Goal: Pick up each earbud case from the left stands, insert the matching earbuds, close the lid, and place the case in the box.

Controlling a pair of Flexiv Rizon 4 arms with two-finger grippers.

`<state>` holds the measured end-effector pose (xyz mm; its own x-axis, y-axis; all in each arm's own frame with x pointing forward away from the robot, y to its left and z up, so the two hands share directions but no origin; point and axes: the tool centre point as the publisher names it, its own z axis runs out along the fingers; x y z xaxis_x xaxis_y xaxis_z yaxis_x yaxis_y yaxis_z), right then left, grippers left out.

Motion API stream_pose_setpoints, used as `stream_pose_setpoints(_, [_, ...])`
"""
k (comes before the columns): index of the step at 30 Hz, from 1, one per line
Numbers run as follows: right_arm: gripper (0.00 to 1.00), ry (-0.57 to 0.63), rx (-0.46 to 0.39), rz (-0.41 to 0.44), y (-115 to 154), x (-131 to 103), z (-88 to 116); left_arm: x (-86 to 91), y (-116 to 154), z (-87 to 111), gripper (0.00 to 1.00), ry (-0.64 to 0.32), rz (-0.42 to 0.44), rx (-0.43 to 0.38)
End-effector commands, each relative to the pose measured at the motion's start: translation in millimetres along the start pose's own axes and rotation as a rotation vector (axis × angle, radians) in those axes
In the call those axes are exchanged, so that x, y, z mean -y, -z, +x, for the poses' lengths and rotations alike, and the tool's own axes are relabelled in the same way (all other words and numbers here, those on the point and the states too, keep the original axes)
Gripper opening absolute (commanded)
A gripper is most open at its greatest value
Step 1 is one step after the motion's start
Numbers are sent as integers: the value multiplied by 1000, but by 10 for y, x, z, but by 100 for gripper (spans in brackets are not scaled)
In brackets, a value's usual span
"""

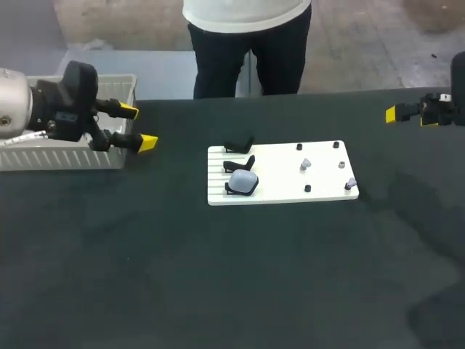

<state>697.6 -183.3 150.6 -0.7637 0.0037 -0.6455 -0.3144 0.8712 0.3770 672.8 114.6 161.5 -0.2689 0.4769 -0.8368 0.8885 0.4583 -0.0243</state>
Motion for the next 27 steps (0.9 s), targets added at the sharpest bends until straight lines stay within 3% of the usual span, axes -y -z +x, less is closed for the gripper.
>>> stream_pose_setpoints(1, [100, 1, 0, -3, -10, 9, -1, -47, 36, 36, 100, -243, 284, 148])
stream_pose_setpoints(13, [100, 1, 0, -3, -10, 9, -1, -47, 36, 36, 100, -243, 284, 148])
stream_pose_setpoints(20, [100, 1, 0, -3, -10, 9, -1, 282, -181, 66, 100, -250, 244, 88])
stream_pose_setpoints(27, [100, 1, 0, -3, -10, 9, -1, 495, -600, 95, 100, -263, 215, 59])
